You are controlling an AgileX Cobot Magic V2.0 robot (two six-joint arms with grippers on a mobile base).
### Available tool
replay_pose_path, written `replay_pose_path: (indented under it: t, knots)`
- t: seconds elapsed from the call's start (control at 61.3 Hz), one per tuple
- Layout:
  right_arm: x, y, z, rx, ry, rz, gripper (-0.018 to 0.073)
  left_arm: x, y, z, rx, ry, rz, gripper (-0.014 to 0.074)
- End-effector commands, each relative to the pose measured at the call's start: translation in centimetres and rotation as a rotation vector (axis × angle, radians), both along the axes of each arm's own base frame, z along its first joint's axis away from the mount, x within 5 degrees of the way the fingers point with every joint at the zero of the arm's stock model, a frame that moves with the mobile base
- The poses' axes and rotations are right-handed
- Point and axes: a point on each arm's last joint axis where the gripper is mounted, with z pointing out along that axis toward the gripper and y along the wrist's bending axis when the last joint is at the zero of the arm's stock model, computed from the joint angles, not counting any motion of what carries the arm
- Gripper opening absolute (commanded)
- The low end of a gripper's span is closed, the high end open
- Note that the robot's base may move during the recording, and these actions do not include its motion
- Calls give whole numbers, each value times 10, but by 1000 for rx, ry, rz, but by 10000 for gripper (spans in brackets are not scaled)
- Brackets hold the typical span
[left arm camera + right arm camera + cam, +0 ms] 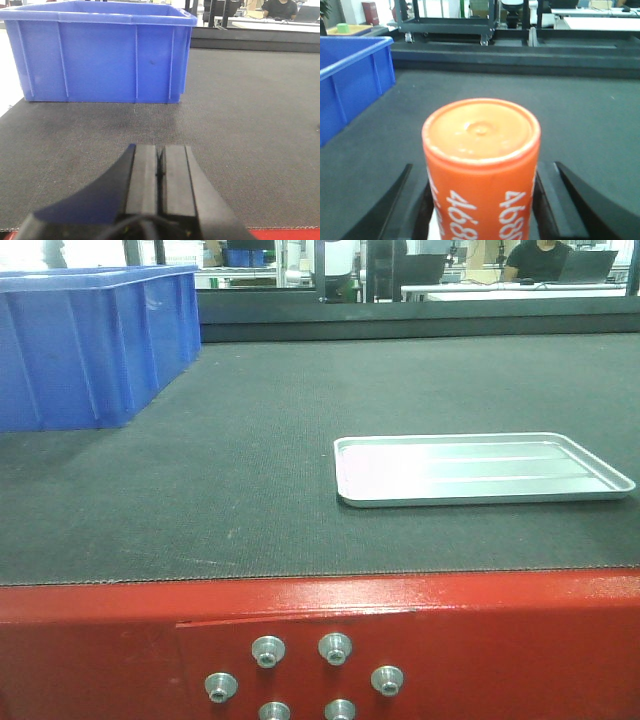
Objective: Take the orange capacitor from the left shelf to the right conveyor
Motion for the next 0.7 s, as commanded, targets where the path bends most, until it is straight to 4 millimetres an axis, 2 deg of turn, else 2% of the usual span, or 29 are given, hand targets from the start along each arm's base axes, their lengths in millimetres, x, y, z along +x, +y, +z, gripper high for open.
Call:
replay_pose_path:
  t: [0.0,0.13,0.277,0.457,0.685]
  knots:
    - [26,5,21,19,-161,13,57,-2,1,10,-14,-105,3,-127]
    - [63,12,4,16,-131,20,57,-2,1,10,-14,-105,3,-127]
    - [98,20,-26,-13,-55,37,57,-2,1,10,-14,-105,3,-127]
    - [122,38,-69,-69,-31,121,57,-2,1,10,-14,-105,3,-127]
    - [152,48,-115,-68,-57,171,57,-2,1,10,-14,-105,3,-127]
